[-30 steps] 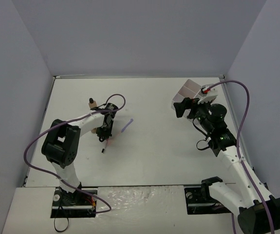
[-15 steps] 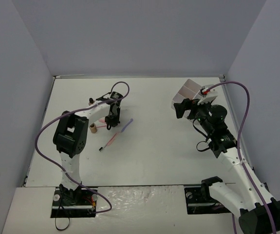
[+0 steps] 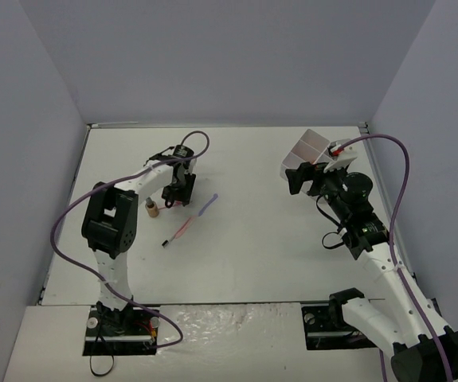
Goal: Organize the makeup
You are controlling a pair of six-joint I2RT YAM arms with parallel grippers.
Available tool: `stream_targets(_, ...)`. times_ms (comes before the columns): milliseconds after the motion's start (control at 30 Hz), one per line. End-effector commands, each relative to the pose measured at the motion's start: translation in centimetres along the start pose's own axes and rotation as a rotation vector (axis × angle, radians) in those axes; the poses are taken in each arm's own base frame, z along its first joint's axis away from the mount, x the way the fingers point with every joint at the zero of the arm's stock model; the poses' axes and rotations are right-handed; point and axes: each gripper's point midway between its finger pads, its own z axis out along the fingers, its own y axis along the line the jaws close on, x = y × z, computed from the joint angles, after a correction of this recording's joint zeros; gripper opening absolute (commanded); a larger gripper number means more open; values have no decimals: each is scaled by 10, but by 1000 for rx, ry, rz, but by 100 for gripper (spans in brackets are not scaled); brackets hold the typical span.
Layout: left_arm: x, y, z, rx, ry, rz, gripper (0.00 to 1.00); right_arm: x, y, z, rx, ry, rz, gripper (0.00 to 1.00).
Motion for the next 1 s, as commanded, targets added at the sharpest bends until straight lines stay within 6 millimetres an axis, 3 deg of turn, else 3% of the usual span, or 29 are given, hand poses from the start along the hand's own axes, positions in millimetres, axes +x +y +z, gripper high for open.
stream_targets(0, -10, 31, -30, 4, -37, 68, 44, -23, 3, 0, -5, -79, -21, 100)
stream_targets(267, -12, 29, -17, 79, -7, 149, 47, -22, 5, 1, -11, -75, -19, 100)
stream_targets(733, 9, 17, 8, 149, 80, 147, 40, -22, 3, 1, -1, -67, -25, 100)
stream_targets(967, 15, -4, 7, 228, 65, 122, 22, -22, 4, 2, -4, -61, -24, 100)
